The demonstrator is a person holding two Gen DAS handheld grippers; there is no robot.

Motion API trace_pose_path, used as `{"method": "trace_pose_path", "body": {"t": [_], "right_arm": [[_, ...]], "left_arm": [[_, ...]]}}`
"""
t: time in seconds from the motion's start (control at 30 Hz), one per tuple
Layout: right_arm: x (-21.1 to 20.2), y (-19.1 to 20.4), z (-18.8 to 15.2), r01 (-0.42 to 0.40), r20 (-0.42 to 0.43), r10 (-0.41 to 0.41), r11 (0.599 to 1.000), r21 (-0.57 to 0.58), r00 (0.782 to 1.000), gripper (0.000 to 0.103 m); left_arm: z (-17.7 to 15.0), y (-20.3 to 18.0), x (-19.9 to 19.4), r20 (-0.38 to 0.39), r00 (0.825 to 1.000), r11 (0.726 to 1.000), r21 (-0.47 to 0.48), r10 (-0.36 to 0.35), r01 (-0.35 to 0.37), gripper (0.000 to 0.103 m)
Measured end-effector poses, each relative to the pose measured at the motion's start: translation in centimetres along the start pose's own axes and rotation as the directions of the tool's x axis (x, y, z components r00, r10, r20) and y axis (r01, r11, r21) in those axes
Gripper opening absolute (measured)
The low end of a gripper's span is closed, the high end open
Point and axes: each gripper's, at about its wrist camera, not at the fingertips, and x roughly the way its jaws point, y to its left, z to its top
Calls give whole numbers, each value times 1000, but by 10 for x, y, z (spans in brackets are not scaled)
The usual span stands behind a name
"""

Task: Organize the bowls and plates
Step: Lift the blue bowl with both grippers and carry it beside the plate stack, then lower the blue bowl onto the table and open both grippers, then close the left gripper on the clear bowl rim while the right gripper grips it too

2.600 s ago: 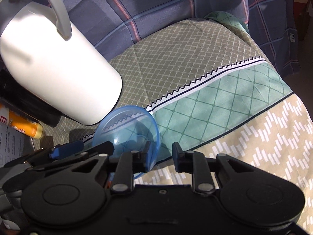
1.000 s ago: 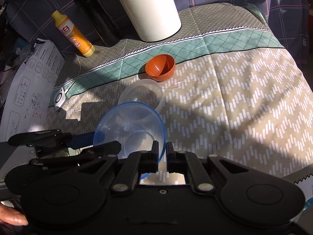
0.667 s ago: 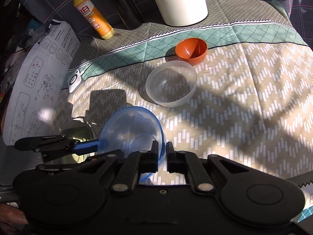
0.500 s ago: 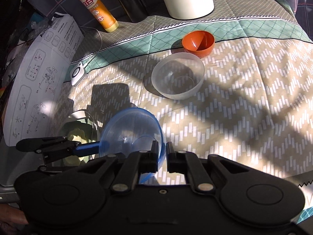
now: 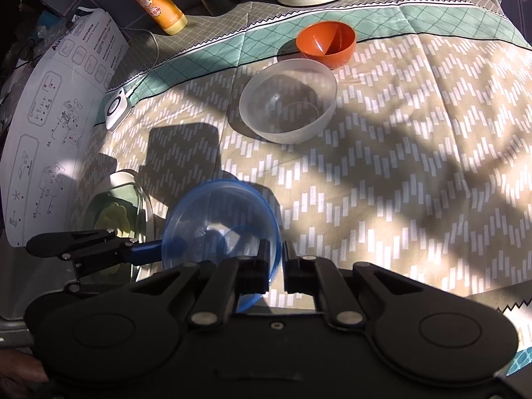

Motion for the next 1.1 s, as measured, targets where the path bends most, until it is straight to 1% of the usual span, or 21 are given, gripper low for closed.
{"method": "trace_pose_path", "body": {"t": [0.23,0.27,0.33,0.4,0.43,0.47,0.5,0.53,0.57,0.6,0.63,0.7,0.77,0.93,1.1], "right_arm": [[4,1,1,4,-7,-4,1000,-4,1000,8],[3,0,1,2,-7,-2,1000,-3,1000,8],[3,0,1,-3,-8,3,1000,0,1000,10],[3,0,1,-2,-7,2,1000,6,1000,13],[2,0,1,-3,-8,3,1000,9,1000,17],[1,-1,1,-1,-4,1,1000,13,1000,30],[0,-1,1,5,4,-5,1000,14,1000,47],[-2,0,0,14,16,-14,1000,12,1000,55],[-4,1,1,19,25,-19,1000,9,999,67],[-7,1,1,25,39,-25,1000,5,999,76],[-10,2,1,28,51,-28,1000,1,998,79],[-14,1,2,31,67,-31,1000,3,997,91],[-19,-1,3,25,86,-26,1000,12,996,95],[-28,-8,9,17,129,-21,999,29,991,95],[-30,-16,15,24,145,-31,999,49,989,95]], "left_arm": [[-1,2,2,1,1000,1000,-7,-9,9,34],[-1,2,1,3,1000,1000,-8,-8,8,36],[-1,2,-1,12,1000,1000,-9,-5,5,43],[0,1,-4,27,1000,1000,-7,5,-5,61],[0,1,-5,37,999,1000,-4,11,-11,65],[0,1,-8,47,999,1000,-2,21,-21,71],[1,2,-10,57,998,1000,-2,31,-31,80],[1,2,-11,64,997,999,-4,39,-39,87],[2,3,-14,73,996,999,-10,51,-50,97],[2,4,-17,81,995,998,-17,58,-57,102],[3,7,-22,93,994,998,-28,63,-60,102],[5,11,-30,114,991,997,-46,64,-60,103],[6,14,-37,137,988,996,-61,74,-67,103],[9,23,-46,164,982,993,-91,91,-77,103],[18,24,-41,165,982,993,-92,91,-77,103]]}}
